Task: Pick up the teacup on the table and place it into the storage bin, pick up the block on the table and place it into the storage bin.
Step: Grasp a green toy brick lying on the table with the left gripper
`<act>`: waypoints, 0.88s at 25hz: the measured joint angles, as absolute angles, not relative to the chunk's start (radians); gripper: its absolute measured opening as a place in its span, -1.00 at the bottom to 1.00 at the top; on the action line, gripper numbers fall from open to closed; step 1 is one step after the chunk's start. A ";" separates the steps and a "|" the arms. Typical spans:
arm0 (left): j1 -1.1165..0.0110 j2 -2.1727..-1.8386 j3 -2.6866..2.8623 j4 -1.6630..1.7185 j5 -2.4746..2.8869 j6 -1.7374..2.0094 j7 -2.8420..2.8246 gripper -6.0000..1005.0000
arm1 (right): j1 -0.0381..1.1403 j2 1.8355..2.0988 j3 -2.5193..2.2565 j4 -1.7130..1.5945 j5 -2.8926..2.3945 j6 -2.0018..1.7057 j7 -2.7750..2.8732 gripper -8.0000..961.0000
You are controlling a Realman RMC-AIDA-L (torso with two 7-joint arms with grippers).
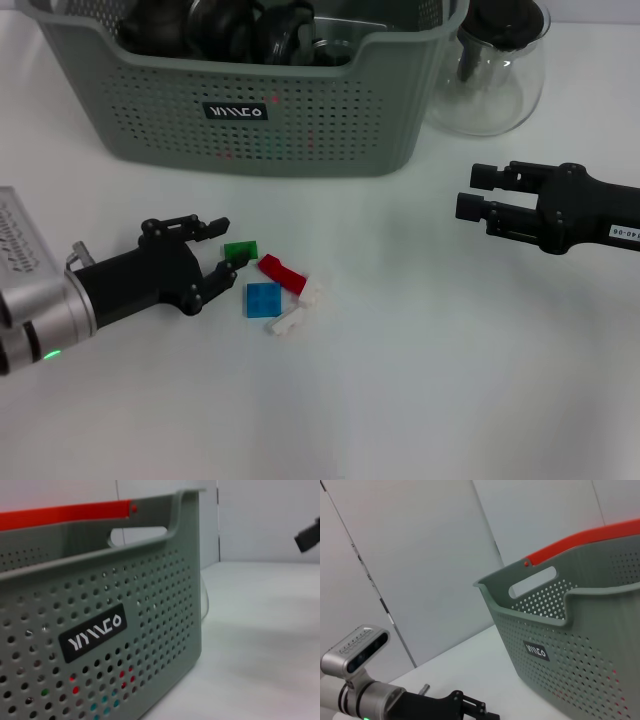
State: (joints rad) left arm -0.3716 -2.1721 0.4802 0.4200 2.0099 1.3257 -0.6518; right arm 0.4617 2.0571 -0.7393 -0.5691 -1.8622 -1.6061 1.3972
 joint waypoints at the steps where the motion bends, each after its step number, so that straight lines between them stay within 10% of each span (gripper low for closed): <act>1: -0.376 -2.172 0.480 0.409 2.010 1.309 -0.639 -0.05 | 0.462 2.057 -0.739 -0.569 -1.862 -1.606 1.397 0.22; 22: -0.394 -2.166 0.486 0.356 2.034 1.267 -0.657 -0.10 | 0.452 2.056 -0.738 -0.569 -1.862 -1.606 1.399 0.22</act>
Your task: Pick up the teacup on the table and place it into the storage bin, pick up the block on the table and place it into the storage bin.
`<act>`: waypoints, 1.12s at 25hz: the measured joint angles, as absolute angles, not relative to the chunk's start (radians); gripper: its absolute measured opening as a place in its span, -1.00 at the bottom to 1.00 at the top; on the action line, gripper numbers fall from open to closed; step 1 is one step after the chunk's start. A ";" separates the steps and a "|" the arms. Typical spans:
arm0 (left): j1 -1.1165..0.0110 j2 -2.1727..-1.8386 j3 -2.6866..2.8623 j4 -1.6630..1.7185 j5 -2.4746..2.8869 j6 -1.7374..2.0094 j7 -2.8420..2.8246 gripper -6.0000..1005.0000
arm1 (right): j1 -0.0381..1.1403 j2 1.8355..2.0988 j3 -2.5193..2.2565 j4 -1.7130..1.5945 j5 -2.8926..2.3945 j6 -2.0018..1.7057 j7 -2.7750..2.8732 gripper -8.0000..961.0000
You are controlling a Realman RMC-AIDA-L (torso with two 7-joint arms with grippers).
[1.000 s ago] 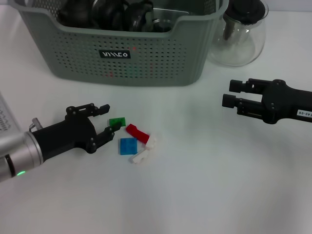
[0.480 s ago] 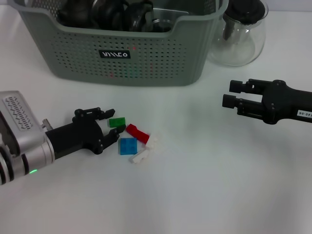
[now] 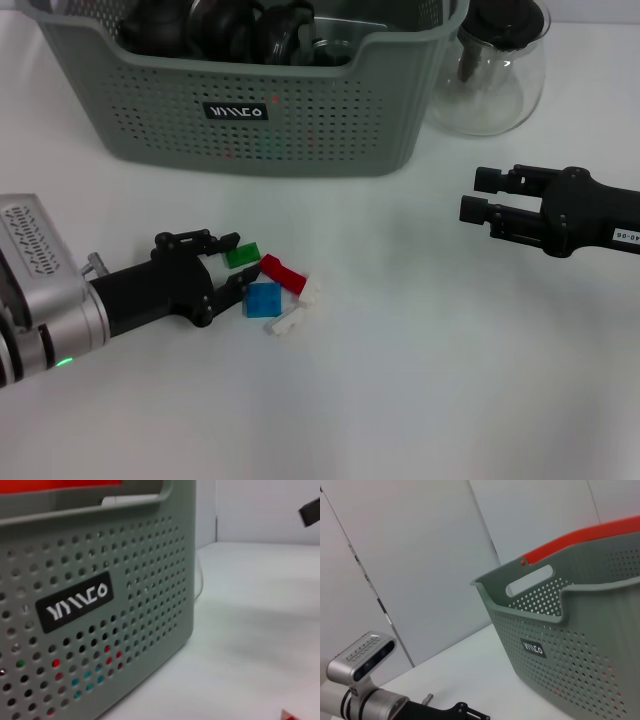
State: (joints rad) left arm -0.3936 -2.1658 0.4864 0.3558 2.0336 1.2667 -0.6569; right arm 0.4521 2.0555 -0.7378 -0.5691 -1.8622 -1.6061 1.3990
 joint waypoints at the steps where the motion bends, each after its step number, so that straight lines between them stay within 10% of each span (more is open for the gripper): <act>1: -0.393 -2.165 0.486 0.357 2.034 1.267 -0.657 -0.10 | 0.452 2.056 -0.738 -0.569 -1.862 -1.606 1.399 0.22; 16: -0.405 -2.171 0.486 0.348 2.030 1.197 -0.654 -0.11 | 0.451 2.056 -0.738 -0.569 -1.862 -1.606 1.399 0.22; 28: -0.390 -2.171 0.477 0.367 2.019 1.228 -0.667 -0.49 | 0.451 2.054 -0.726 -0.569 -1.863 -1.605 1.399 0.22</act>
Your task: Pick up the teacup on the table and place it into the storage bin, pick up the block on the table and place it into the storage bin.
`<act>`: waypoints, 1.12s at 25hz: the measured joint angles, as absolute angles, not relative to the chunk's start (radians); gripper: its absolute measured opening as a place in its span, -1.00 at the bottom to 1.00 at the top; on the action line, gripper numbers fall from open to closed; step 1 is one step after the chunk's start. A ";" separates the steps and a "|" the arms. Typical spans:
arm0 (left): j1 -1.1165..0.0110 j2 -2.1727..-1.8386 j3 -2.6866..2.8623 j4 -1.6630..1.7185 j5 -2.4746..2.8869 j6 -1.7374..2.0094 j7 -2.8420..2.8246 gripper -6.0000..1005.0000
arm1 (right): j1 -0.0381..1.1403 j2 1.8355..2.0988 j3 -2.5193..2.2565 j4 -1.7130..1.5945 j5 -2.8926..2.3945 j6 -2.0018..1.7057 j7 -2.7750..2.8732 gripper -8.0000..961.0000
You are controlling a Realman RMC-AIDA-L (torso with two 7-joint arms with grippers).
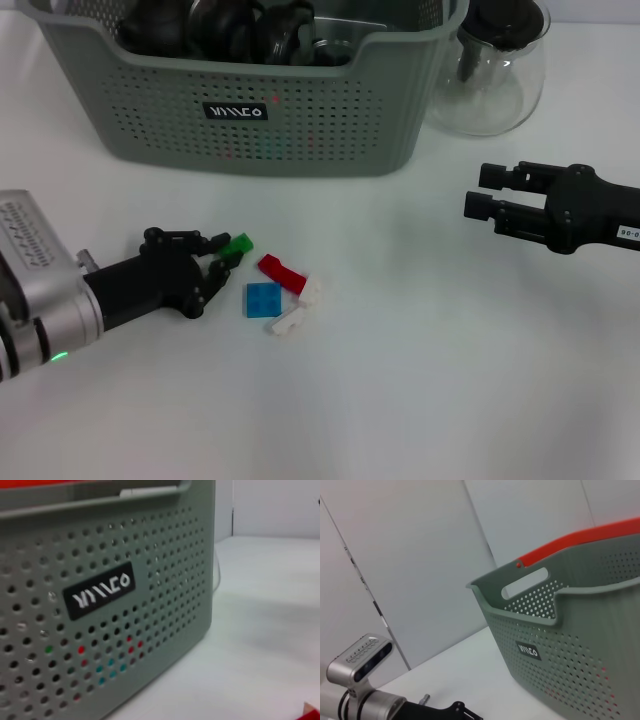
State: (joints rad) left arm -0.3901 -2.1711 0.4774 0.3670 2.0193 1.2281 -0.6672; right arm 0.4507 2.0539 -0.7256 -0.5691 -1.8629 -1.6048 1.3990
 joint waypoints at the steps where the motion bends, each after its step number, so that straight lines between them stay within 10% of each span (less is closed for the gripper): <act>1: -0.387 -2.171 0.477 0.377 2.018 1.236 -0.681 -0.55 | 0.451 2.054 -0.725 -0.569 -1.863 -1.605 1.399 0.22; 16: -0.396 -2.150 0.309 0.652 1.897 1.900 -1.122 -0.61 | 0.457 2.055 -0.724 -0.569 -1.863 -1.604 1.399 0.22; 28: -0.723 -1.980 0.498 0.708 1.892 1.474 -1.862 -0.61 | 0.464 2.059 -0.724 -0.569 -1.862 -1.603 1.399 0.22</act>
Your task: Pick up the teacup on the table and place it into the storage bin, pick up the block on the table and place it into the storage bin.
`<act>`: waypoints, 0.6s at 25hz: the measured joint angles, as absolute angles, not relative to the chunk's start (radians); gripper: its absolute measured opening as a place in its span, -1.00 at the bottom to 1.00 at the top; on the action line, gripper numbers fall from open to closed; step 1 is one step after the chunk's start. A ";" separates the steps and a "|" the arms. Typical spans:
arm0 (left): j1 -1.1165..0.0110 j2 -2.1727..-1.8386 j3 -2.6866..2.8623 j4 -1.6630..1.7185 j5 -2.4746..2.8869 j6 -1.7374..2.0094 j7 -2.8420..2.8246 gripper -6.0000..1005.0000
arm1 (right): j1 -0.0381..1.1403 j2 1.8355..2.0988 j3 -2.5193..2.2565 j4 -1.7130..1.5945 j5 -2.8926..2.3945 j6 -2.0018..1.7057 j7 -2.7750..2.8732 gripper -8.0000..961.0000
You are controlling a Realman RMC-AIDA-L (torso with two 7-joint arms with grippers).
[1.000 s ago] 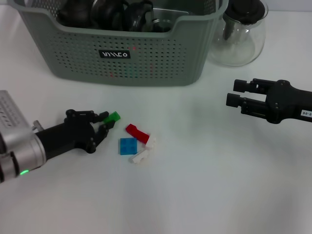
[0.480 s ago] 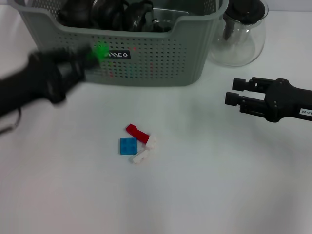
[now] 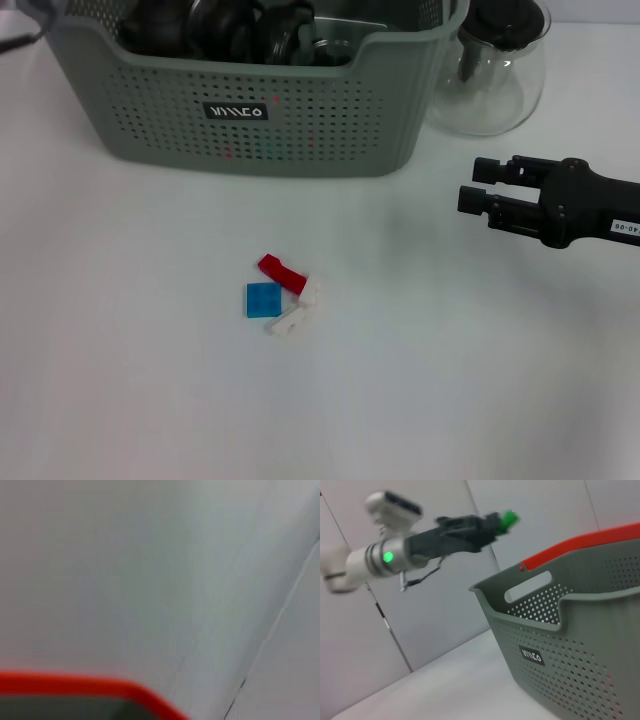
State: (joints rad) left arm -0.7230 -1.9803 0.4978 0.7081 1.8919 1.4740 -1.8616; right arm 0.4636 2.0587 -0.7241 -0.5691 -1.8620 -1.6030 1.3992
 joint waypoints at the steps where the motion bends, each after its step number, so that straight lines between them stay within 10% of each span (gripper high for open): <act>1: -0.741 -1.973 0.533 0.721 1.921 1.441 -1.904 -0.61 | 0.464 2.059 -0.724 -0.569 -1.862 -1.603 1.399 0.22; 15: -0.798 -2.037 0.816 0.905 2.205 1.164 -2.245 -0.51 | 0.475 2.060 -0.724 -0.569 -1.864 -1.598 1.399 0.22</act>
State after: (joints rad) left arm -0.7978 -2.0366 0.8157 0.9052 2.2045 1.1637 -2.2448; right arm 0.4752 2.0602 -0.7240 -0.5692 -1.8637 -1.5979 1.3993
